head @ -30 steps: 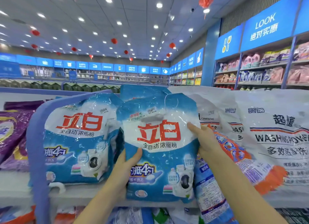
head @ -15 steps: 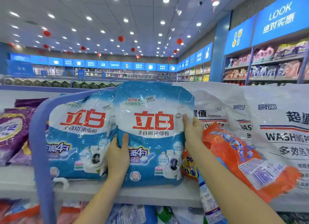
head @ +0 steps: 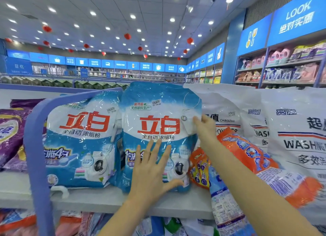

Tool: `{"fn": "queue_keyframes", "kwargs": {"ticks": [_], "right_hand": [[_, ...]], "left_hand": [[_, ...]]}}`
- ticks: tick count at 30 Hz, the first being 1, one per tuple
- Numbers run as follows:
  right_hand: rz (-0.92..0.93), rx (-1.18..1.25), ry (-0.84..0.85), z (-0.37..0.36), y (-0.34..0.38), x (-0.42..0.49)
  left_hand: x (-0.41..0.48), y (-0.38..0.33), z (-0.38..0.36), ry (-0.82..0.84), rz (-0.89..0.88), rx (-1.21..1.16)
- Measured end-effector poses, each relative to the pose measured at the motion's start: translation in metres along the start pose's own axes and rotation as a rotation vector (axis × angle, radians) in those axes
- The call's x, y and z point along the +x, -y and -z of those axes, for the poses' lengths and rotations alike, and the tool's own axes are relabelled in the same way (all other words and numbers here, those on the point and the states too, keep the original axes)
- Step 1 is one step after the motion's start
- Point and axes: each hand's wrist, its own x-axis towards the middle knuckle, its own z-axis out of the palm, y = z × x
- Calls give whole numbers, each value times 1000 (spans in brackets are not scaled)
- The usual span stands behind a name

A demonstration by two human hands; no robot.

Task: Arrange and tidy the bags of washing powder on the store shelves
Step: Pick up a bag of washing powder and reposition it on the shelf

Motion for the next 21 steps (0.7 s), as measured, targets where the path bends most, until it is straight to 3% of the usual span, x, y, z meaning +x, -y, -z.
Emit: {"fn": "queue_keyframes", "kwargs": {"ticks": [5, 9, 13, 15, 18, 21], "right_hand": [[473, -317, 200, 99, 19, -28], [822, -805, 346, 182, -13, -79], [1079, -1319, 506, 215, -57, -108], [1082, -1507, 586, 216, -68, -112], [1110, -1594, 593, 207, -73, -110], [1324, -1491, 497, 197, -77, -109]], "left_hand": [[0, 5, 0, -1, 2, -6], [-2, 3, 1, -28, 15, -9], [-3, 3, 2, -22, 16, -10], [-4, 3, 4, -25, 24, -10], [-4, 3, 6, -31, 51, -18], [-5, 2, 8, -20, 67, -13]]}}
